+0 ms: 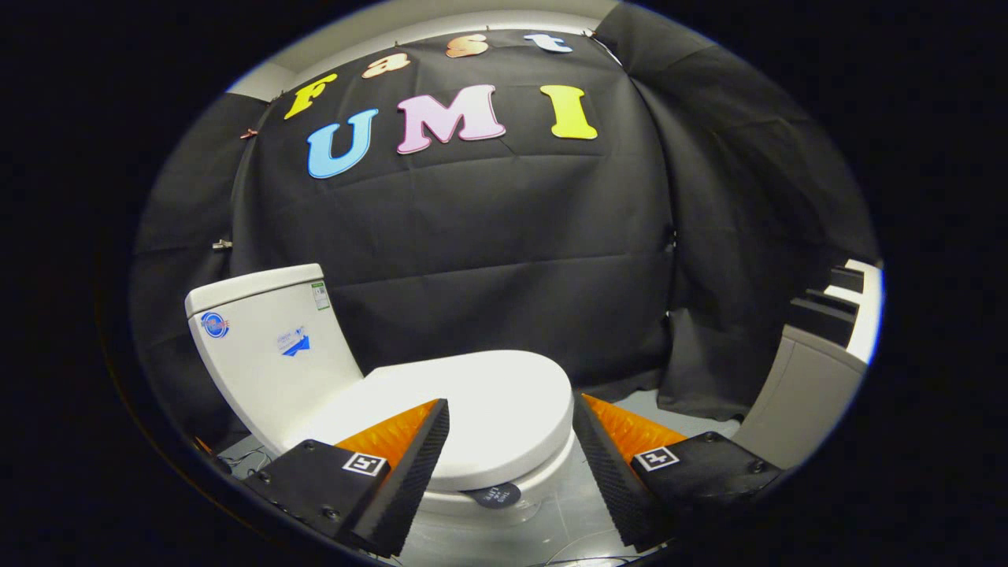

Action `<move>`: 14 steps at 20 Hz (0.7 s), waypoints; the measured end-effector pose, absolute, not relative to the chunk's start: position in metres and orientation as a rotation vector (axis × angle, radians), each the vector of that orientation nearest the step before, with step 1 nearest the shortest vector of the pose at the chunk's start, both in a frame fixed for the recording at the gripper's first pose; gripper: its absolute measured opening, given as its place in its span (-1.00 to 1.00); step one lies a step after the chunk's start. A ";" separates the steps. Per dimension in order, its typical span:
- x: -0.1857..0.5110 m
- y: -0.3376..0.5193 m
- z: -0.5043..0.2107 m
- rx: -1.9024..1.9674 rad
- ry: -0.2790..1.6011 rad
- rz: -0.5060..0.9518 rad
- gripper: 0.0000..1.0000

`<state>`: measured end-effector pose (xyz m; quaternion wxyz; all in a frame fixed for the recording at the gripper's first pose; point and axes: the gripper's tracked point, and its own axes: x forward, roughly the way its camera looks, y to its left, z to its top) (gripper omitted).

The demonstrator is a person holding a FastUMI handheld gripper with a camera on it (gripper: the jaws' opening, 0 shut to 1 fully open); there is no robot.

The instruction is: Open the toilet lid.

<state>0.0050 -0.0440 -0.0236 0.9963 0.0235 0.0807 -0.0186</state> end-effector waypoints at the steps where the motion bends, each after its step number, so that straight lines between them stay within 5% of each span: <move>1: 0.003 -0.048 -0.035 0.049 0.185 -0.043 0.96; 14: 0.000 -0.069 -0.113 0.201 0.413 -0.080 0.97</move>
